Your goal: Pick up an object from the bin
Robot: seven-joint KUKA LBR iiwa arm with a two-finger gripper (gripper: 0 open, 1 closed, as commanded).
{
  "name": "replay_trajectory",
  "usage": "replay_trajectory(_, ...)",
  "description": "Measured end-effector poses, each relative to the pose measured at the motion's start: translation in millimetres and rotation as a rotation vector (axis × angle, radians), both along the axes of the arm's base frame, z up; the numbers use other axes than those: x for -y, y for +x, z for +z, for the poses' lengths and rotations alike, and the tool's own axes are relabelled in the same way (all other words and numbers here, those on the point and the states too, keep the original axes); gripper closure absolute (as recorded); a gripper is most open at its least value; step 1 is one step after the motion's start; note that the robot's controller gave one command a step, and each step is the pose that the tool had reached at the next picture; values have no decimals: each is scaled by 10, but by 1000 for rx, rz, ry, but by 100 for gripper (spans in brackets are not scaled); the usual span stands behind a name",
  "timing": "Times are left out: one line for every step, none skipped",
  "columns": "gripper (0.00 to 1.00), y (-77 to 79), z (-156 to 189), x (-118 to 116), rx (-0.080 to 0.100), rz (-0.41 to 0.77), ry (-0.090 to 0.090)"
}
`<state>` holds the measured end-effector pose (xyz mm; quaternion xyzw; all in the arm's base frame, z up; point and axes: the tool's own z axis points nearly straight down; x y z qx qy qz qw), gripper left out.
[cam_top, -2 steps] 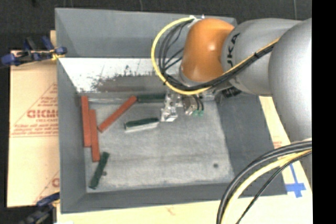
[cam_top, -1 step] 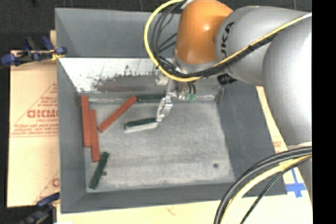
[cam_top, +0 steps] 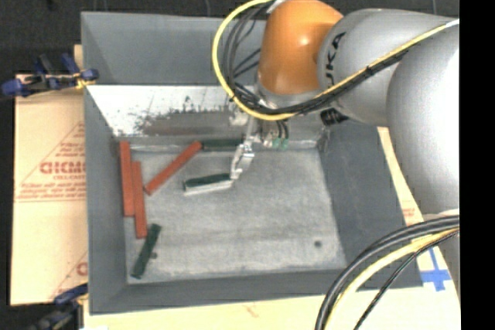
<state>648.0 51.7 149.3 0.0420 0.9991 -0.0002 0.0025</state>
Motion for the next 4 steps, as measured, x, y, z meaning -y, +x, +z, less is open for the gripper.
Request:
replay_trajectory(100, -512, -696, -373, -9, -65, 5)
replay_trajectory(100, -510, -696, -374, -8, -65, 5)
replay_trajectory(100, -494, -411, -405, -4, -63, 1)
replay_trajectory(100, -731, 859, -336, -1, -58, 1)
